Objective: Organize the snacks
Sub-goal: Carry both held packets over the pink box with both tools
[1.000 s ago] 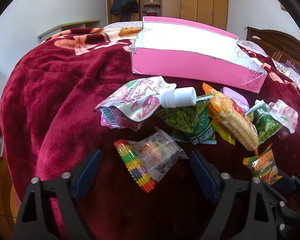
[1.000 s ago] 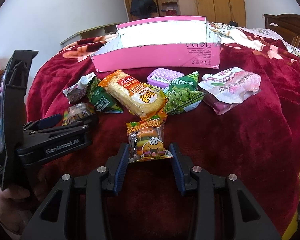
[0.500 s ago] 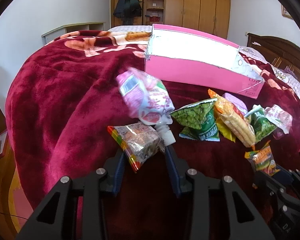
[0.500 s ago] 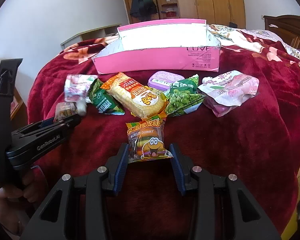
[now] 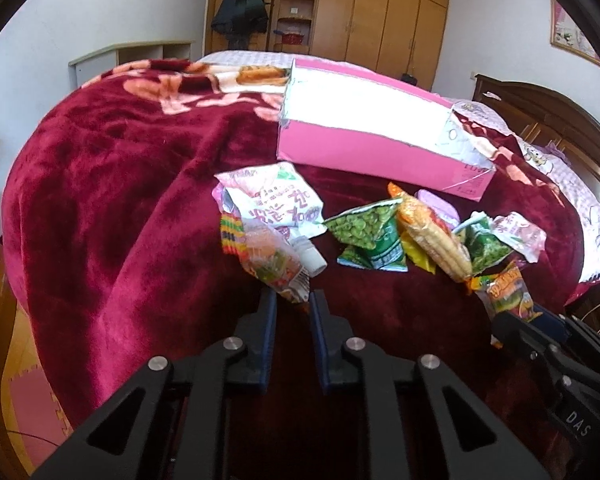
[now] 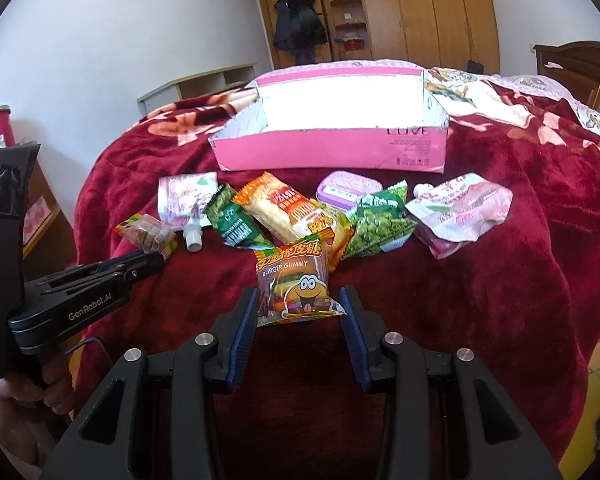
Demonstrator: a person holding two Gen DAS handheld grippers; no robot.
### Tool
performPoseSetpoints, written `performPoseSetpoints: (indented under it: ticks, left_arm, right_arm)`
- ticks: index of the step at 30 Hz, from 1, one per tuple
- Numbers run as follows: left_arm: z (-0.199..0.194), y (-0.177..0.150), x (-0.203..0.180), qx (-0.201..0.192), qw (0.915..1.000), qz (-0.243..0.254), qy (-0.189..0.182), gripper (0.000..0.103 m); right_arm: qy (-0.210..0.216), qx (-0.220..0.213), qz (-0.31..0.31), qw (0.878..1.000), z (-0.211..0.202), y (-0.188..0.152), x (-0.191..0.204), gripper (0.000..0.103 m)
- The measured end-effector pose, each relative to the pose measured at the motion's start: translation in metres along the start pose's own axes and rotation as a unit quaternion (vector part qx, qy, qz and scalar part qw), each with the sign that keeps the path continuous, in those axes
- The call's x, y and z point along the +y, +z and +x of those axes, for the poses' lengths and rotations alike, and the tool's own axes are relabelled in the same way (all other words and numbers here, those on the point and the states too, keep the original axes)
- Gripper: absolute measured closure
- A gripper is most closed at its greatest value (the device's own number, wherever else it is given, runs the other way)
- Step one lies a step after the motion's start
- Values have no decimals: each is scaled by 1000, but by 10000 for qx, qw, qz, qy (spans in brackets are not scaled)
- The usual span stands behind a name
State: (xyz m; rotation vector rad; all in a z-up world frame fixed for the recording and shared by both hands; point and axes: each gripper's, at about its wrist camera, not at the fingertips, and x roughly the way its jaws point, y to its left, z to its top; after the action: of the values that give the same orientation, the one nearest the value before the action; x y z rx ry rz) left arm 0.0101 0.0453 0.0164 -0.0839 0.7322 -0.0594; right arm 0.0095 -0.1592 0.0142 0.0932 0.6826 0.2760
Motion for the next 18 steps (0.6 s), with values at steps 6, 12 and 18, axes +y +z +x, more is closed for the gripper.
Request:
performPoseSetpoints:
  ticks: [6,12,18]
  left_arm:
    - [-8,3,-6,-94,9999,114,-48,87]
    - [-3,4,0,-111,9998,91,149,53]
    - [9,8,2,-164,9987,188,447,32]
  right_arm:
    - [36,-87,-17,10000,-5,1,0,61]
    - [63,-133,-59,9999,-7,2,2,61]
    - [87,-94,-18,9999,-5,1,0,61]
